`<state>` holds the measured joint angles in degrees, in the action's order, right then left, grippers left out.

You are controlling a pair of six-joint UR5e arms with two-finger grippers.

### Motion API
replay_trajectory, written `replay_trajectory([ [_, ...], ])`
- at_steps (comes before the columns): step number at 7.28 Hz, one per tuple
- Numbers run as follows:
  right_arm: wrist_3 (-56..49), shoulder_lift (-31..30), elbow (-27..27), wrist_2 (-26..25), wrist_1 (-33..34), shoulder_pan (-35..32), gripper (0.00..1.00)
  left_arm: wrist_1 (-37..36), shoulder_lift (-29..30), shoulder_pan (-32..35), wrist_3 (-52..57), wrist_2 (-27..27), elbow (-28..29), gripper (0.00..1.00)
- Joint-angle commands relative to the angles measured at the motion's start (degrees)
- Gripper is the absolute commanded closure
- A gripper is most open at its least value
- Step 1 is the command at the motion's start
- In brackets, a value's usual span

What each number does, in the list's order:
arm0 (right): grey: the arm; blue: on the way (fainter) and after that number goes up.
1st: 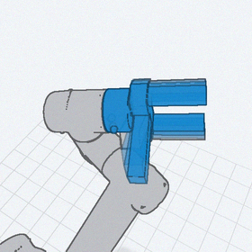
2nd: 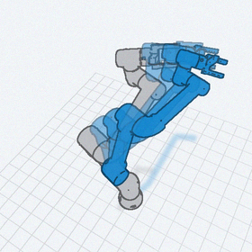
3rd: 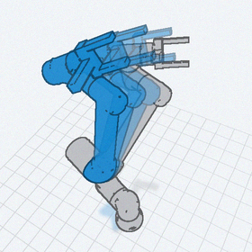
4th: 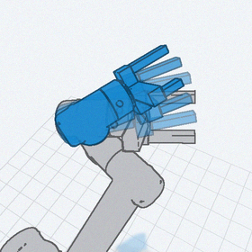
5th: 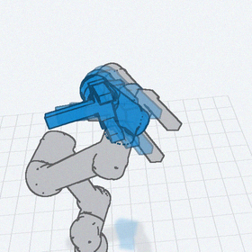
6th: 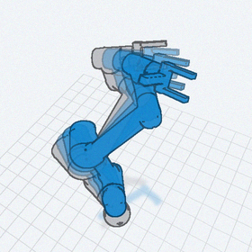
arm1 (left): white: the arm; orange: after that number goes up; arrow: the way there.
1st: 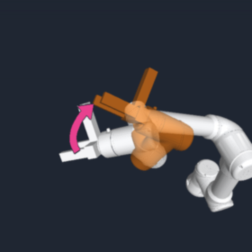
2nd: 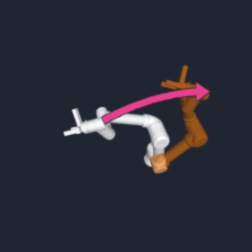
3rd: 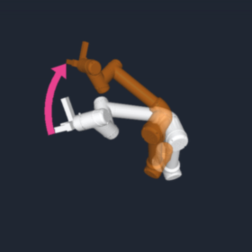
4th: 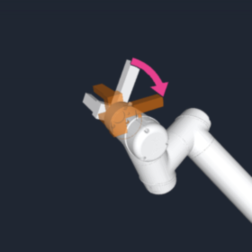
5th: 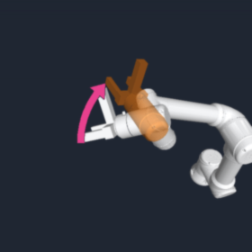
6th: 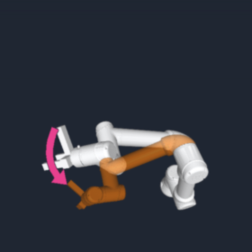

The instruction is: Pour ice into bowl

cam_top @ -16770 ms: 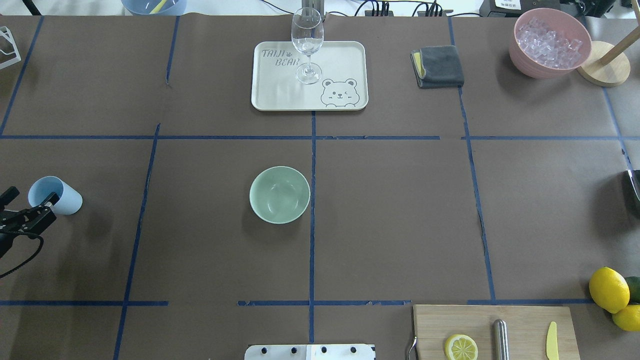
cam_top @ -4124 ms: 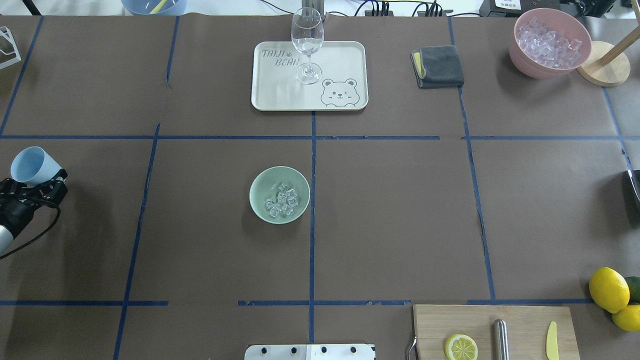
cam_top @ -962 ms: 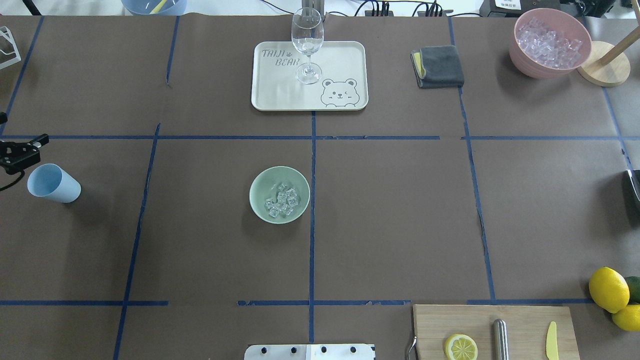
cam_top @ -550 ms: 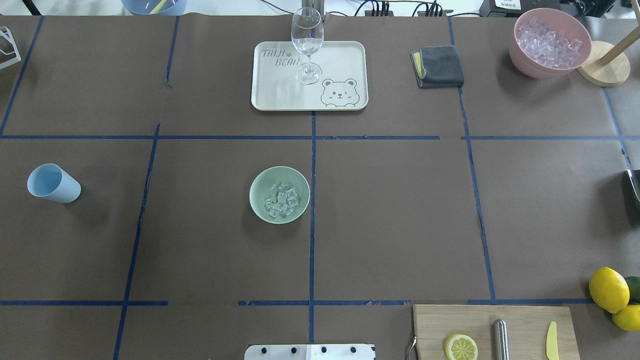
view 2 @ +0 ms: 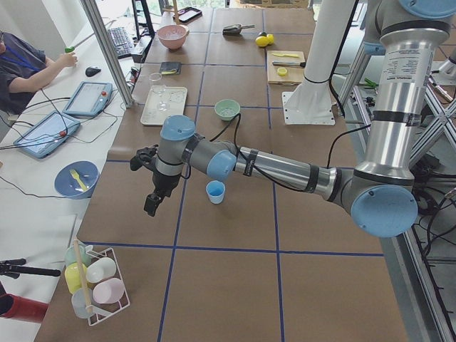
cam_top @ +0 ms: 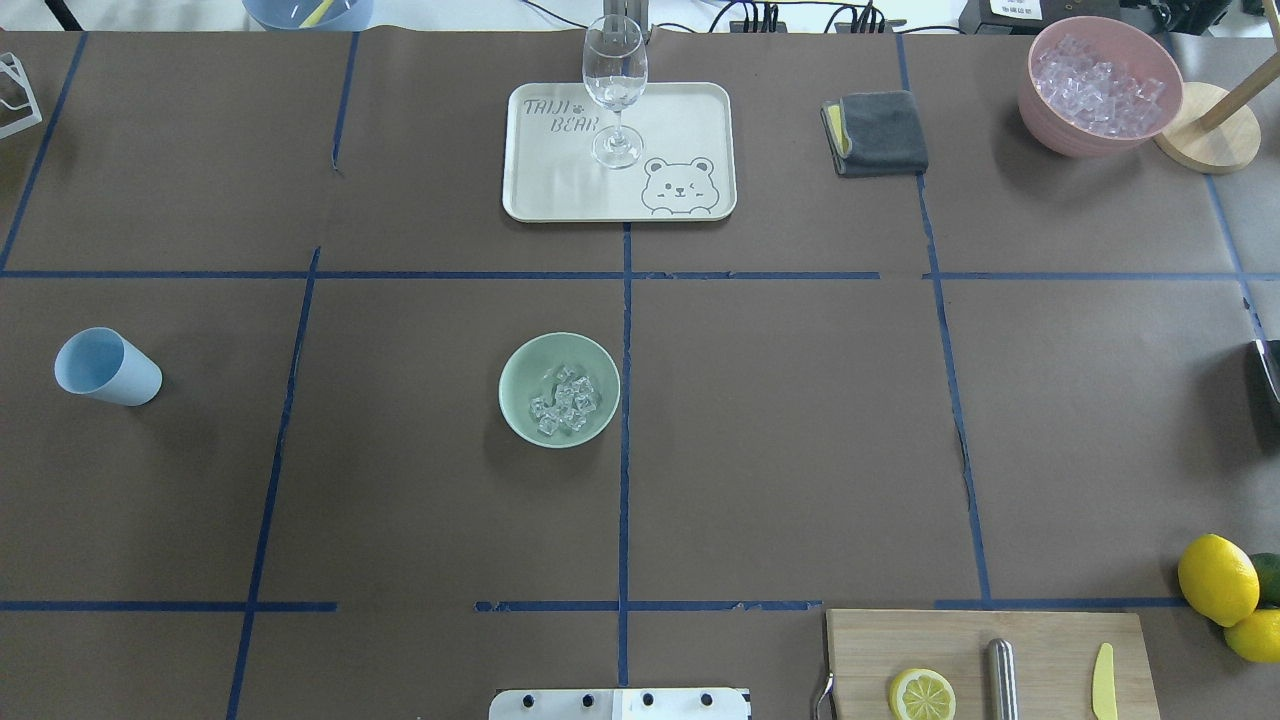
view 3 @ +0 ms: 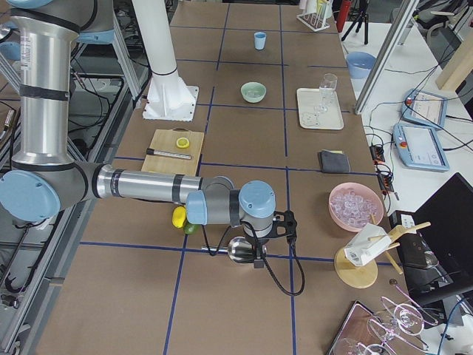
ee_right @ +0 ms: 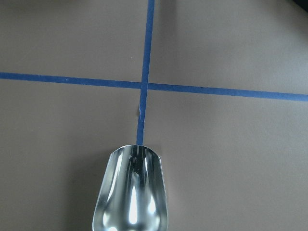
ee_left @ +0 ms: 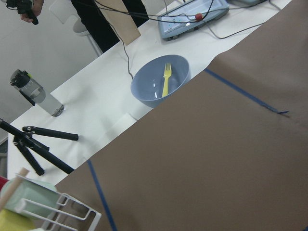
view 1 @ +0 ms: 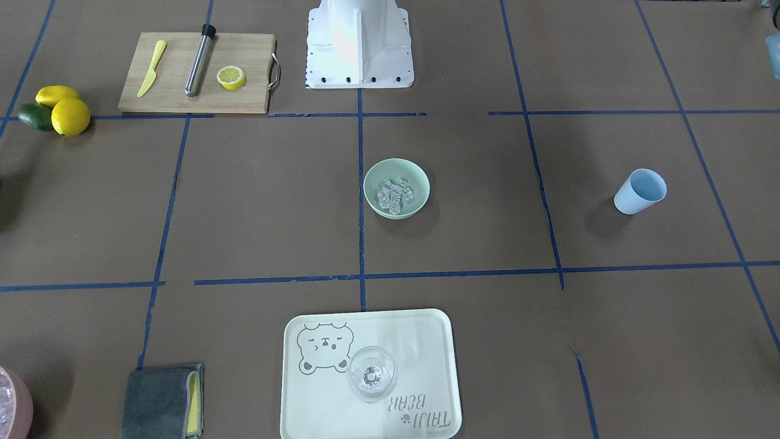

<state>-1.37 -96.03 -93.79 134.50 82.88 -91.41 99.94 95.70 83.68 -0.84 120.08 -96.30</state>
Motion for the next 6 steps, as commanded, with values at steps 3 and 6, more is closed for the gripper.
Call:
replay_trajectory([
  [3,4.6,0.1,-10.2,1.1,0.2,4.0,0.0,-5.8,-7.9,6.6,0.2,21.1,6.2,0.0],
  [6,22.8,5.0,-21.1,2.4,-1.8,18.9,0.0,-6.2,-7.2,6.1,0.1,18.4,3.1,0.0],
])
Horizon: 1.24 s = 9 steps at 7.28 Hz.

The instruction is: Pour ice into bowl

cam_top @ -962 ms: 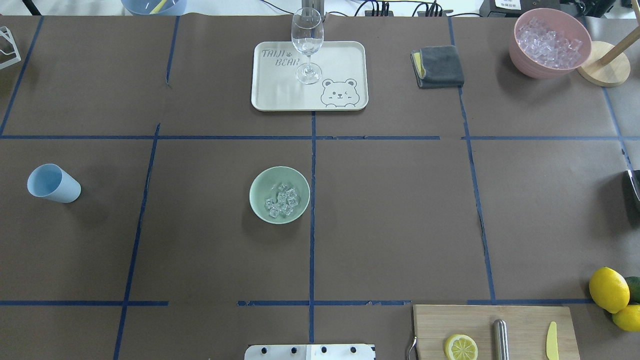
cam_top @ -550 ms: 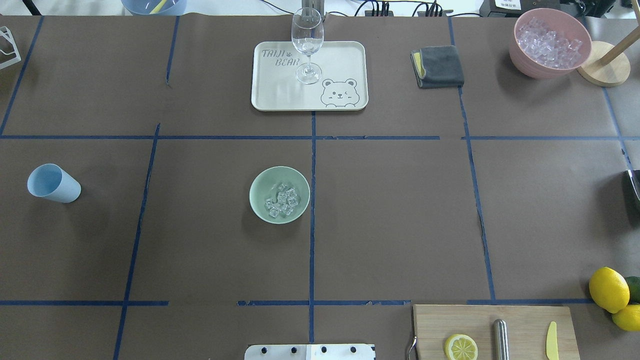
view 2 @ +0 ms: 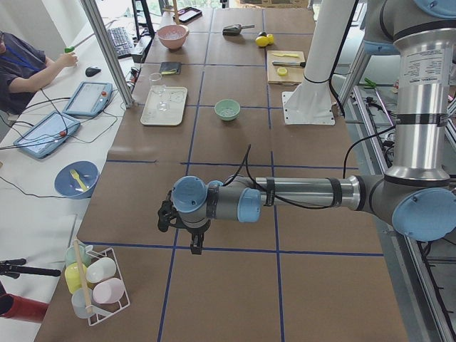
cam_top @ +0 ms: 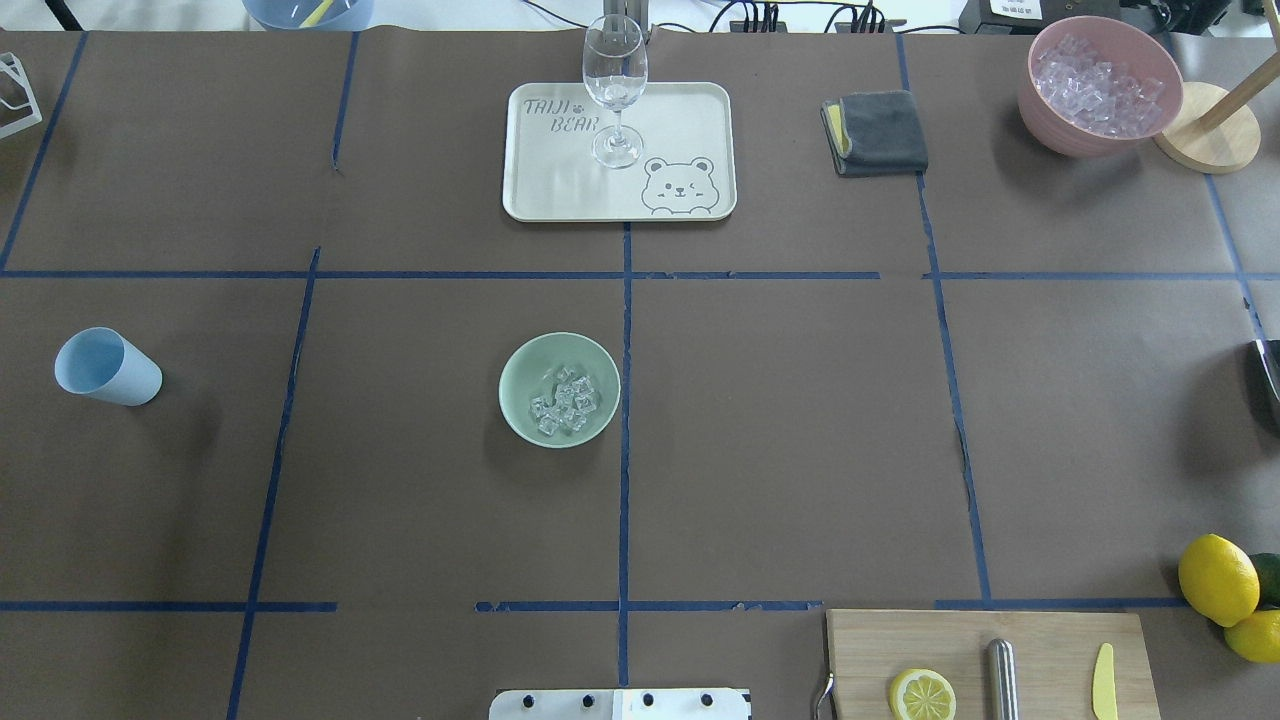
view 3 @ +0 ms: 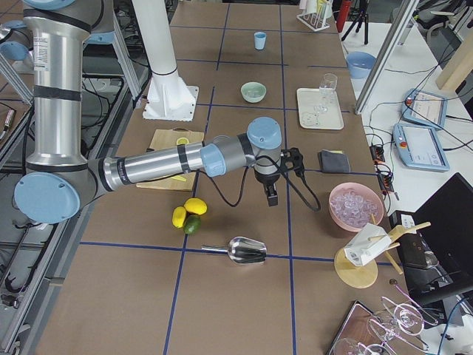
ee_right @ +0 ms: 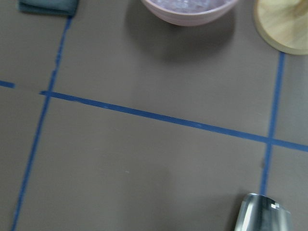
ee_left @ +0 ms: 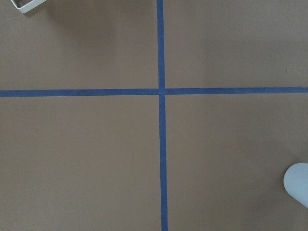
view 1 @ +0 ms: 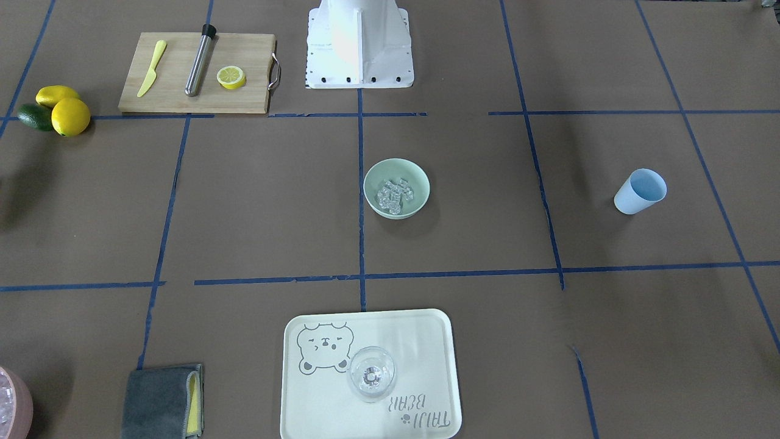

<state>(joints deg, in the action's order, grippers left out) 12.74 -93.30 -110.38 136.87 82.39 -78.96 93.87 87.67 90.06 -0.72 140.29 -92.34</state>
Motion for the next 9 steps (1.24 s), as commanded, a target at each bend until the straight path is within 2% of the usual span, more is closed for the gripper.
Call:
replay_trajectory([
  [1,18.2,5.5,-5.7,-1.7,-2.7,12.5,0.0,-0.1,1.9,-0.3,0.1,-5.1,-1.1,0.0],
  [3,37.2,14.4,-6.7,-10.2,-2.8,25.4,0.0,0.3,1.9,-0.3,0.0,-5.4,-1.5,0.0],
  [4,45.9,20.0,-5.9,-17.8,-2.2,34.6,0.0,0.3,1.3,-0.2,0.0,-5.1,-2.7,0.0],
  [5,49.1,23.6,-3.6,-24.8,-1.9,40.9,0.0,0.4,1.2,-0.3,0.0,-4.9,-2.7,0.0],
  [6,52.5,28.5,1.3,-26.1,-1.9,44.8,0.0,0.7,1.4,-0.2,0.0,-4.8,-2.8,0.0],
  [7,55.6,33.6,5.1,-27.7,0.6,47.0,0.0,0.8,1.3,-0.2,0.1,-4.7,-3.7,0.0],
  [8,57.3,39.8,8.7,-31.5,5.7,48.9,0.0,0.7,1.2,-0.2,0.1,-4.6,-4.4,0.0],
  [9,60.5,44.9,13.6,-32.5,7.6,50.5,0.0,0.8,1.2,-0.2,0.1,-4.6,-4.6,0.0],
])
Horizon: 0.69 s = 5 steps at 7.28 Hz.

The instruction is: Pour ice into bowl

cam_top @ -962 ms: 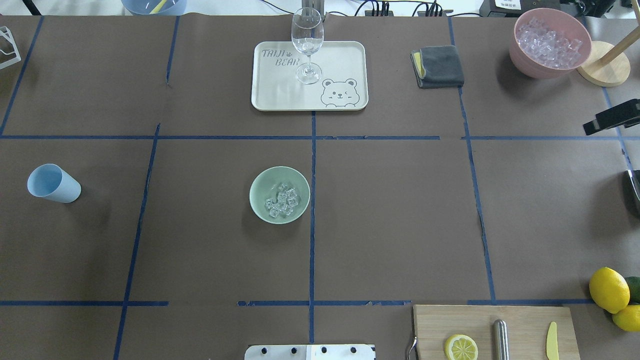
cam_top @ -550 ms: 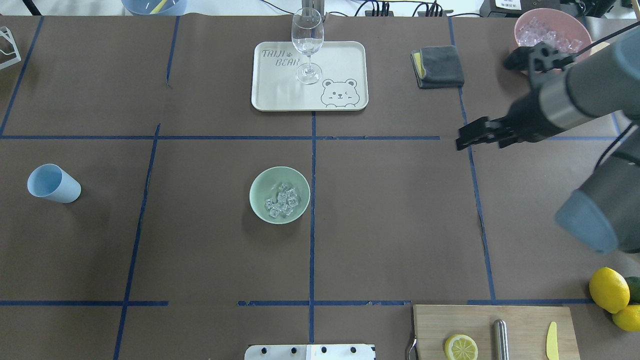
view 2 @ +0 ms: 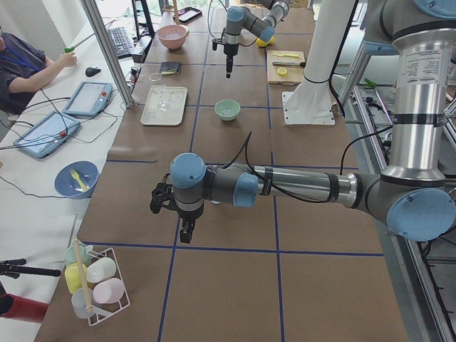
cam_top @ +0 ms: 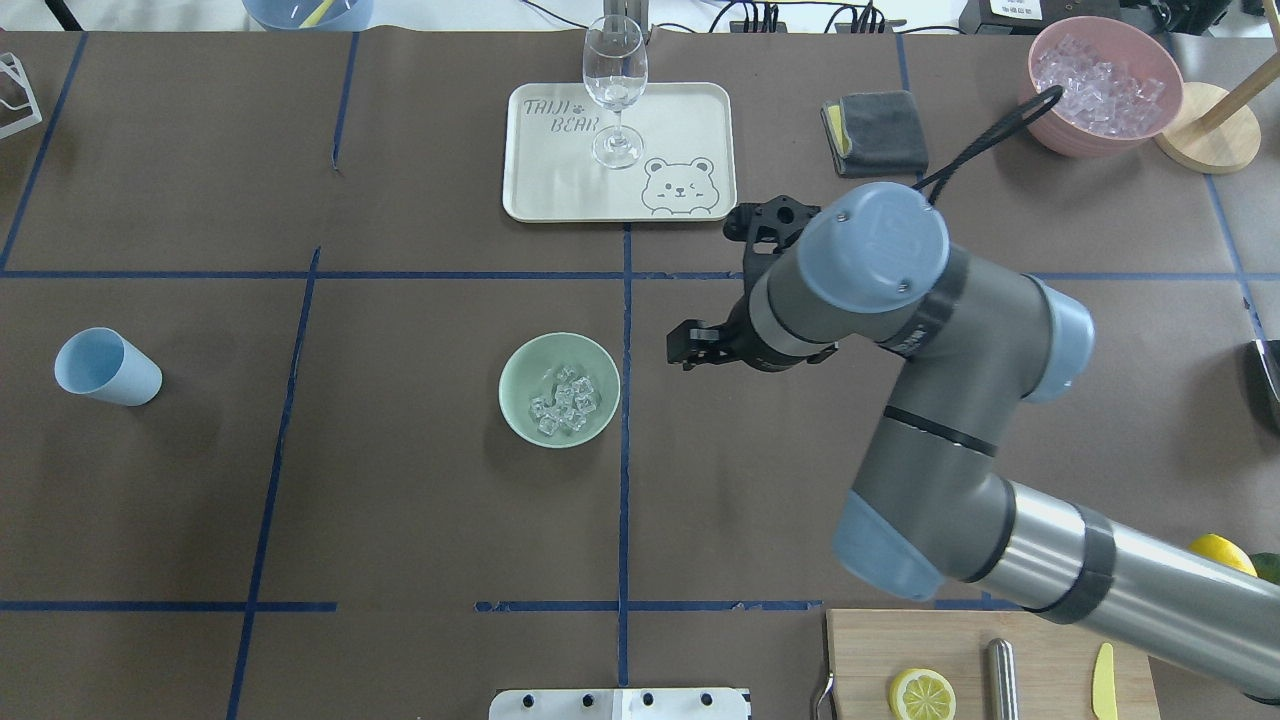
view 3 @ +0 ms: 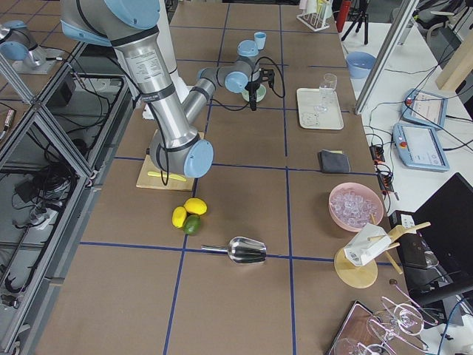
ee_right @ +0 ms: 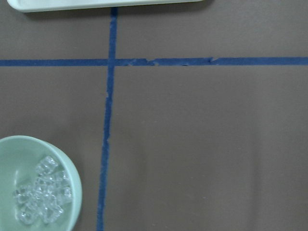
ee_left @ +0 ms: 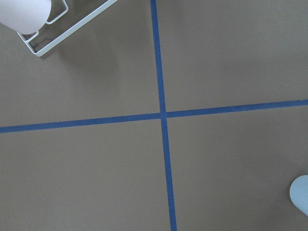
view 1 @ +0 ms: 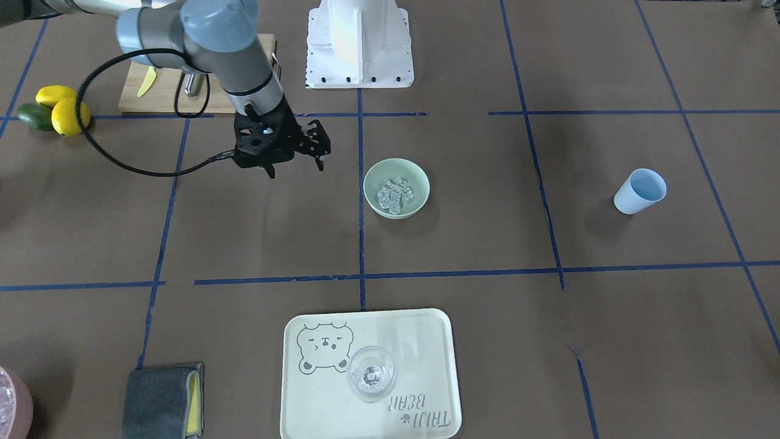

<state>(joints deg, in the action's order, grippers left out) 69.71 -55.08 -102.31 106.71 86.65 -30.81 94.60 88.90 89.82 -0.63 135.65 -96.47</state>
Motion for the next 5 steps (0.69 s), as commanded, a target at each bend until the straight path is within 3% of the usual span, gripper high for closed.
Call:
replay_trajectory([
  [1,4.5,10.3,9.5,-4.9,3.4,3.6,0.01,0.1,0.0,-0.1,0.0,0.1,-0.5,0.0],
  [3,5.0,16.6,19.0,-6.1,3.3,3.8,0.02,0.2,0.0,-0.1,0.0,0.1,-0.5,0.0],
  [5,5.0,15.9,20.0,-6.1,3.3,5.0,0.08,0.3,0.1,-0.1,0.0,0.1,-0.5,0.0],
])
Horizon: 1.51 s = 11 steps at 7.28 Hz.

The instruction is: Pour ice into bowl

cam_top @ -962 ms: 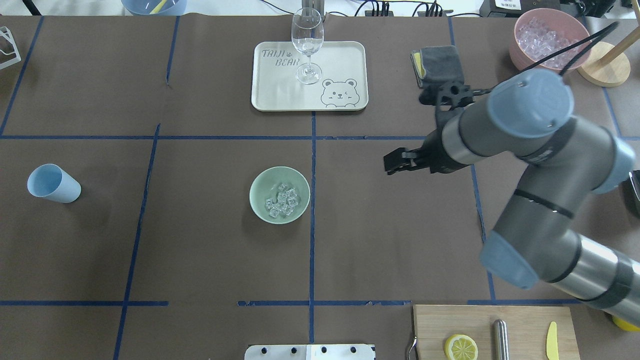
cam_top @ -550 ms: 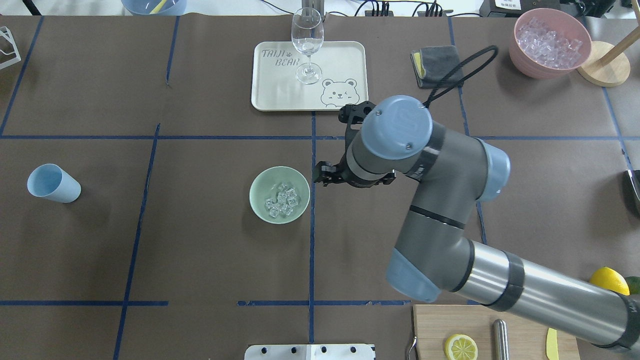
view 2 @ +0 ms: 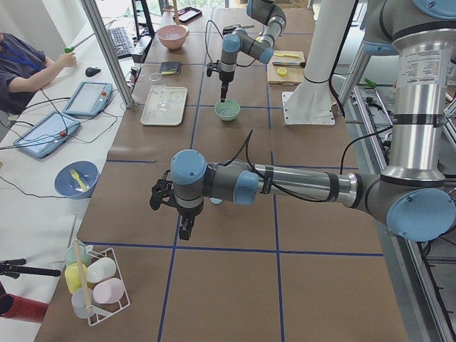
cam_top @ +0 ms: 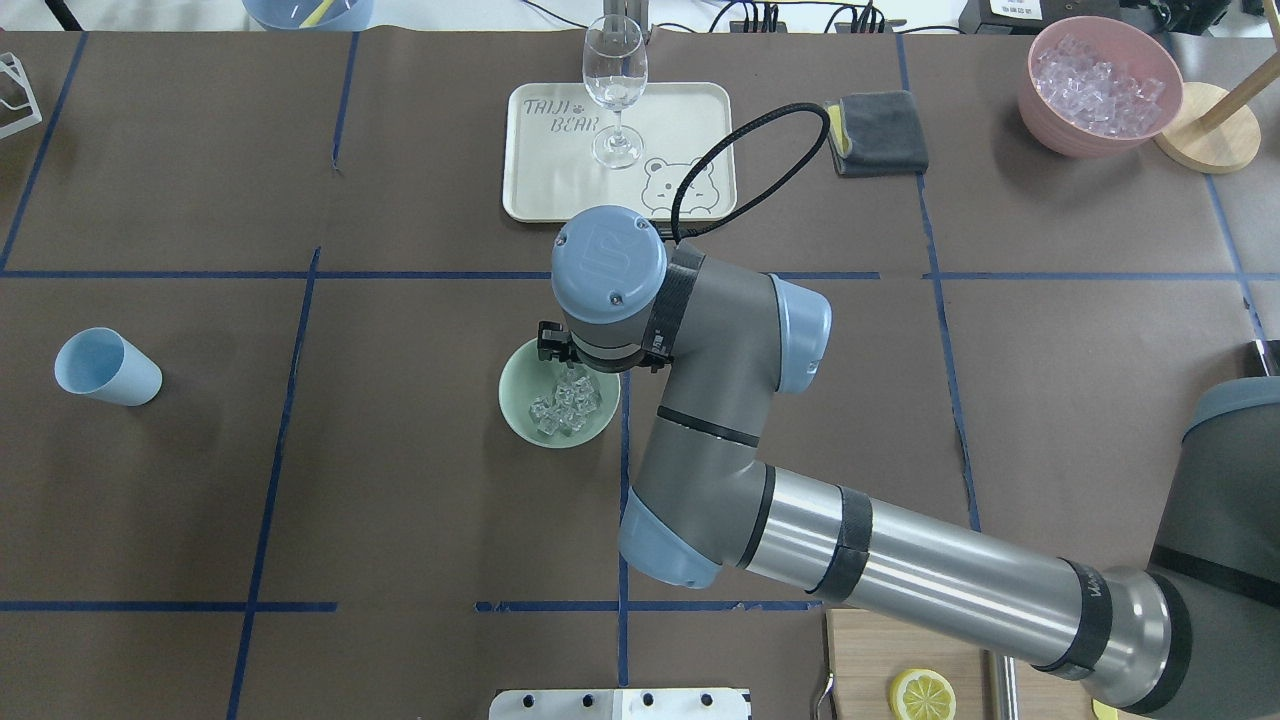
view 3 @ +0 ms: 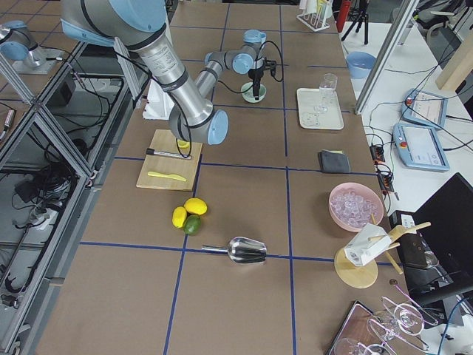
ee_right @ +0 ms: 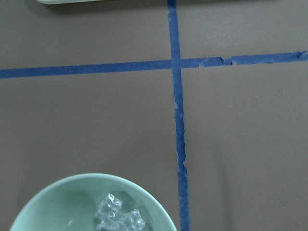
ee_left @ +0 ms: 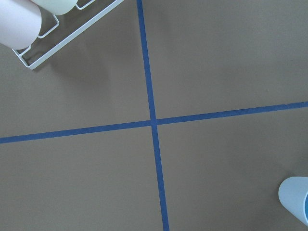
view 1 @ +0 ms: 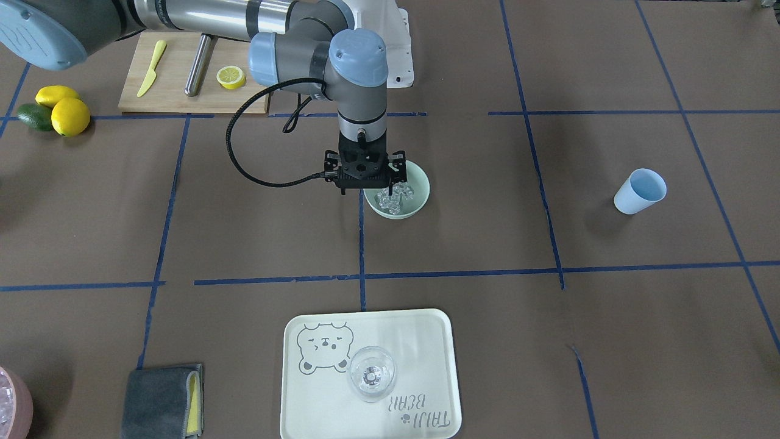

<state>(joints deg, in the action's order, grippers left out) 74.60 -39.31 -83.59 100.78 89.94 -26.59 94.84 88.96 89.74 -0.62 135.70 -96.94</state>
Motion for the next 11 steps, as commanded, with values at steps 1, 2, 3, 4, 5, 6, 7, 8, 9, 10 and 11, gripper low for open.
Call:
replay_trajectory([
  [1,0.2,0.2,1.9,-0.1,-0.1,1.4,0.19,0.2,0.1,0.0,0.0,0.0,0.0,0.0],
  [2,0.1,-0.2,2.0,-0.1,-0.1,1.8,0.23,0.9,-0.1,0.0,0.0,0.0,0.1,0.0],
  [3,0.1,-0.2,2.1,-0.1,-0.1,1.9,0.41,1.1,-0.1,0.0,0.0,0.0,0.2,0.0],
  [4,-0.2,-0.3,2.2,-0.1,-0.1,1.9,0.7,1.1,-0.2,0.0,0.0,0.0,0.1,0.0],
  [5,-0.2,-0.3,2.1,0.2,0.1,1.7,1.0,1.1,-0.2,0.0,0.0,0.0,0.1,0.0],
  [6,-0.5,-0.3,1.6,0.5,-0.1,1.3,1.0,1.1,-0.2,0.0,0.1,-0.1,0.1,0.0],
  [7,-0.6,-0.3,0.4,0.7,0.0,0.6,1.0,1.1,-0.3,0.0,0.1,0.0,0.0,0.0],
  [8,-0.7,-0.9,-1.7,1.2,0.1,-0.3,1.0,1.1,-0.3,0.0,0.1,-0.1,0.1,0.0],
  [9,-0.9,-3.8,-7.4,2.8,0.1,-2.3,1.0,1.1,-0.3,0.0,0.1,0.0,0.1,0.0],
  [10,-1.0,-7.3,-13.6,6.5,0.1,-5.1,1.0,1.1,-0.3,0.0,0.1,-0.1,0.1,0.0],
  [11,-2.0,-11.1,-18.8,8.1,-0.5,-7.0,1.0,1.1,-0.2,0.0,0.1,-0.1,0.1,0.0],
])
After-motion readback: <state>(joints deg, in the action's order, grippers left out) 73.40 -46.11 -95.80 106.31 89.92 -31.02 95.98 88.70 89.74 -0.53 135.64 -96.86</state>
